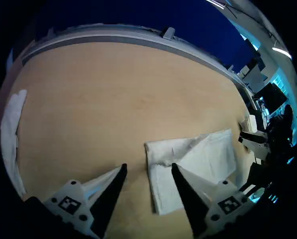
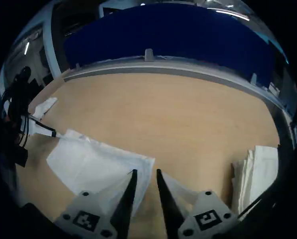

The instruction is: Fold towel

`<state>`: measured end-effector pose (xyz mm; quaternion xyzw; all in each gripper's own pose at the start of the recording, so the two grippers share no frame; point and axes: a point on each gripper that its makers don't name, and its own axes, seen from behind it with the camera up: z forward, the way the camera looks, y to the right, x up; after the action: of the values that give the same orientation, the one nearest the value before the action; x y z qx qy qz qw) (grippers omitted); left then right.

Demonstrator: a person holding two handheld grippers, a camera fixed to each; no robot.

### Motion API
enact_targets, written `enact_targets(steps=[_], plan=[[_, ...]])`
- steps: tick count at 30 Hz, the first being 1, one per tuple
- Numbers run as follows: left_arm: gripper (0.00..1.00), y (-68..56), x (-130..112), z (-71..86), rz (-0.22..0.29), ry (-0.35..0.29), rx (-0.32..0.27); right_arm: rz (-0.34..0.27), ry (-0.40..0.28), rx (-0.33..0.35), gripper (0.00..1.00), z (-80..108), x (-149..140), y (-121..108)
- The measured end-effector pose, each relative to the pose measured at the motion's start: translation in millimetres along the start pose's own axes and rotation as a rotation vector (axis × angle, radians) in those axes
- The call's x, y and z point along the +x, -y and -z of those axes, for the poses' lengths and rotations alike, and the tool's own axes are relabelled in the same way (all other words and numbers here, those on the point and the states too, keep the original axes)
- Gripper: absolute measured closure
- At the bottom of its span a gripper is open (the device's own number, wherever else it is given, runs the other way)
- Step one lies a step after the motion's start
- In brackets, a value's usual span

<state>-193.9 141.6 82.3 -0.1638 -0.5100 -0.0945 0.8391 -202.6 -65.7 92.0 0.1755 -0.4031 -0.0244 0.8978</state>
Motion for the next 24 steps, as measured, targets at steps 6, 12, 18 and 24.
enact_targets(steps=[6,12,18,24], plan=[[0.05,8.5,13,7.3,0.000,-0.048,0.026,0.004,-0.018,0.002,0.08,5.0,5,-1],[0.05,6.3,12,14.3,-0.009,-0.061,0.026,0.005,-0.018,0.006,0.08,10.5,2,1],[0.05,0.6,-1,32.8,-0.039,-0.087,0.031,0.016,-0.027,0.009,0.08,26.8,-1,4],[0.05,2.6,-24,60.8,-0.058,-0.117,0.076,0.019,-0.042,-0.009,0.08,51.1,-9,7]])
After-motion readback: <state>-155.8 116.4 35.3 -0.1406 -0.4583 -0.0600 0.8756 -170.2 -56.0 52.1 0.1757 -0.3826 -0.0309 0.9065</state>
